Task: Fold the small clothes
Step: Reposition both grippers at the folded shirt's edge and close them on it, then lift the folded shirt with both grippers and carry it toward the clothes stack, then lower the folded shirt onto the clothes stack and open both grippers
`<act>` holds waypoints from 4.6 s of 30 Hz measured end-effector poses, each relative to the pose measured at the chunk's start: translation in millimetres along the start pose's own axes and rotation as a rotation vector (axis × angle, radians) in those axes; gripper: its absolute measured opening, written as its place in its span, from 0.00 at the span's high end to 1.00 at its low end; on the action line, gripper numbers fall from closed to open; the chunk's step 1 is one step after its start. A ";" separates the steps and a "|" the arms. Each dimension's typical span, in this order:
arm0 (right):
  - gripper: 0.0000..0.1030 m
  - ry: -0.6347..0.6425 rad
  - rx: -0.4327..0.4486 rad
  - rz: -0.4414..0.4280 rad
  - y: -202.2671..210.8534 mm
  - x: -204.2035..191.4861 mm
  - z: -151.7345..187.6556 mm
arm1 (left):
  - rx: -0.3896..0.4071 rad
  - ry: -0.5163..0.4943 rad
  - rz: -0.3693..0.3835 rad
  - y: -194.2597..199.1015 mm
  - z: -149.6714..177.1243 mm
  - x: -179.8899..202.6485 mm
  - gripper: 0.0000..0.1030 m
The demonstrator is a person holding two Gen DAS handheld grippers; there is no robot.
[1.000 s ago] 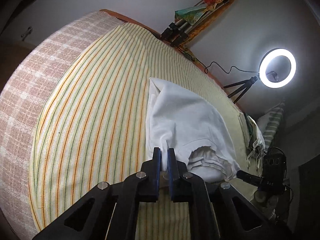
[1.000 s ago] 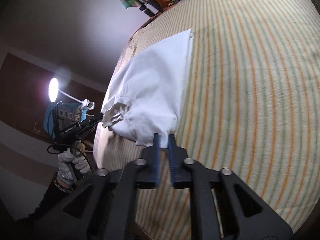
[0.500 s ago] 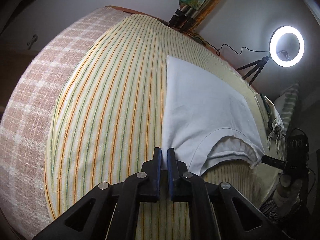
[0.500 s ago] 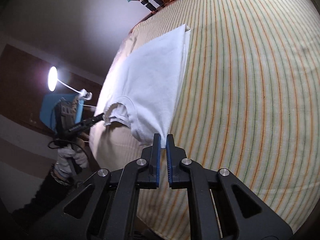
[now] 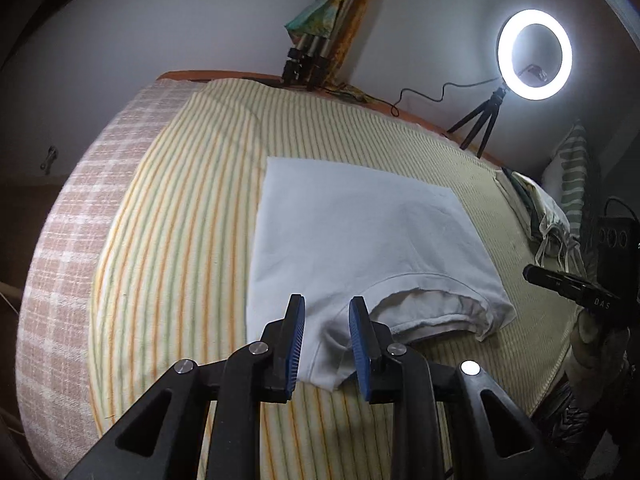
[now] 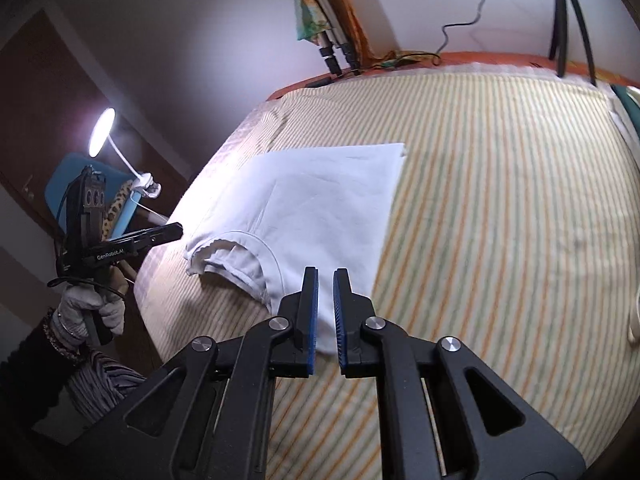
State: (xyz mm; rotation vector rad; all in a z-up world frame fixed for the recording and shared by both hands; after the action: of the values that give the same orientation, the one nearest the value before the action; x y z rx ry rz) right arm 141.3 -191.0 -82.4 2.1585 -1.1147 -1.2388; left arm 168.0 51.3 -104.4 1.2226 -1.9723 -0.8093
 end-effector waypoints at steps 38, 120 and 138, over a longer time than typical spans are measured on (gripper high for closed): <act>0.41 -0.269 -0.125 -0.109 -53.2 71.5 -50.9 | -0.013 0.520 0.241 -18.6 33.8 -62.2 0.54; 0.90 -0.116 0.378 0.353 299.5 244.8 -138.4 | 0.203 -0.302 0.381 -145.1 -215.1 396.5 0.93; 0.90 -0.215 0.331 0.436 280.9 362.1 -148.8 | 0.142 -0.364 0.316 -209.5 -218.4 435.1 0.93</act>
State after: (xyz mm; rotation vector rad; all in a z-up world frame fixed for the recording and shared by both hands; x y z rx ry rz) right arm 248.7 -654.3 -5.3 1.8714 -1.8765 -1.1603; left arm 301.0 -458.5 -47.2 0.8461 -2.4760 -0.7786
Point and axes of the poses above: each gripper's, at about its wrist camera, not at the fingertips, and y roughly against the way its jaws point, x to its right, z to its underside, the point moved 3 cm from there along -y, roughly the way its jaws point, and after that the axes turned 11 degrees about -y, right-handed, at the moved point
